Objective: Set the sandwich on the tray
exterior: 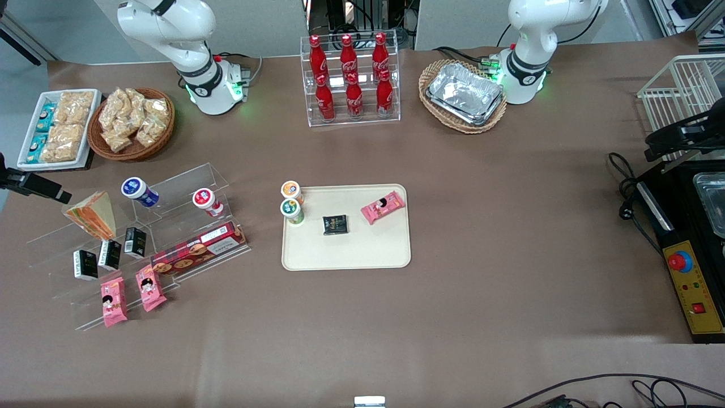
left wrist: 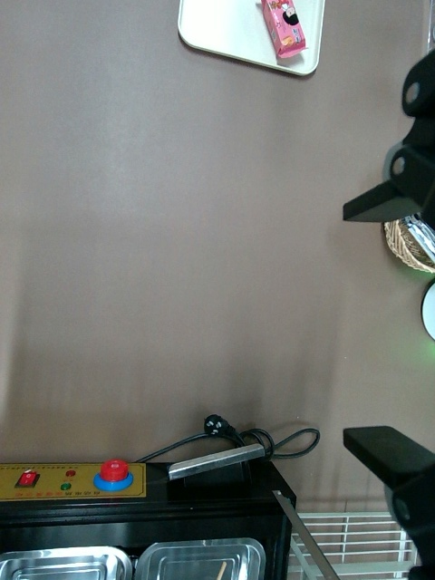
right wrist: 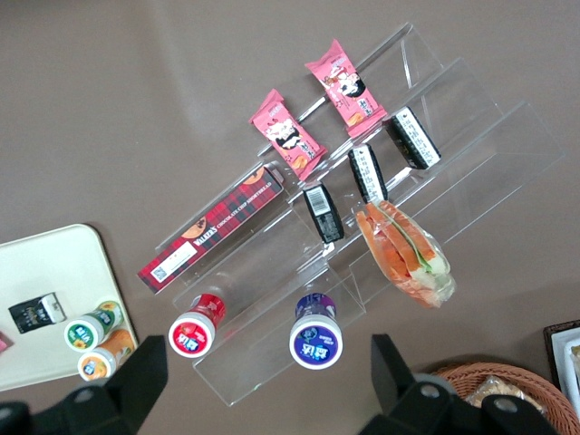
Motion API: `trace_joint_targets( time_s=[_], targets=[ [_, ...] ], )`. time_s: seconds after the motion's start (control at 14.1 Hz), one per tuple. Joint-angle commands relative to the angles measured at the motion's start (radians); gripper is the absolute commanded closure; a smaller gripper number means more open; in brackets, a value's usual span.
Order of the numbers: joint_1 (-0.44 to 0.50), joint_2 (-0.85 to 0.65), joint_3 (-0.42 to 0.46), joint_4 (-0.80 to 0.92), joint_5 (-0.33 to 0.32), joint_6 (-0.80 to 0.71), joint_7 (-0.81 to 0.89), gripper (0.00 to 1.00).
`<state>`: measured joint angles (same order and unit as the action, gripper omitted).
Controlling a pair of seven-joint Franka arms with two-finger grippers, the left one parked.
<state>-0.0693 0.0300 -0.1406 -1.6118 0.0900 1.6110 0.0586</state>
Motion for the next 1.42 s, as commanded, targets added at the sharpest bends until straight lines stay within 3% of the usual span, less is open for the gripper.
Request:
trace_joint_targets(
  time_s=[0.0,0.43,0.78,0.92,1.35],
  targets=[
    [0.0,0.001,-0.001,0.01,0.007,-0.019,-0.037,0.0],
    [0.0,0.005,0.001,0.013,-0.018,-0.028,-0.089,0.0],
    [-0.015,-0.007,-0.033,-0.008,-0.027,-0.016,-0.278,0.0],
    [-0.023,0.002,-0.04,-0.022,-0.064,0.032,-0.33,0.0],
    [-0.076,-0.007,-0.051,-0.135,-0.064,0.109,-0.586,0.0]
  ],
)
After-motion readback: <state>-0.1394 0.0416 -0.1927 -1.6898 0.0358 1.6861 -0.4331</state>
